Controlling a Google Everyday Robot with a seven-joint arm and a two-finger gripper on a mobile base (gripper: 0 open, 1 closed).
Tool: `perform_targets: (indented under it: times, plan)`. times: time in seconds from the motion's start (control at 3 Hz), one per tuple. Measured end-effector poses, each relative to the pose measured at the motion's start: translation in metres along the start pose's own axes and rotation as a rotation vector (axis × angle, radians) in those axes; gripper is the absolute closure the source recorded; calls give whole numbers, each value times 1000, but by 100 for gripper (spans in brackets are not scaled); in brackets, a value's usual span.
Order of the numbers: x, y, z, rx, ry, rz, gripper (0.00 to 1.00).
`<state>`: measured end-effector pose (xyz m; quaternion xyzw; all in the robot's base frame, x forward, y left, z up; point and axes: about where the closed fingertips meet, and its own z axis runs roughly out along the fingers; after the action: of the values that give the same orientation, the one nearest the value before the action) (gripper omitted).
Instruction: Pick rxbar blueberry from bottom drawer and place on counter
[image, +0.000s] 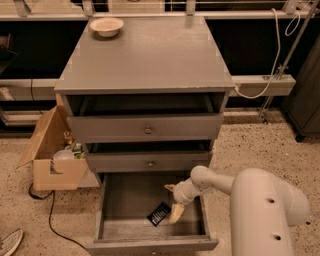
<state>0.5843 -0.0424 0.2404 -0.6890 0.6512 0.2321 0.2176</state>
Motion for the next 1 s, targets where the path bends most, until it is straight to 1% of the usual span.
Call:
perform_targets:
  times: [0.33,0.67,1.0]
  plan:
    - [16,-9,32,-24,23,-51,0]
    - [26,-15,59,-22,52,-75,0]
    - [29,-15,89,-41,96,-97,0]
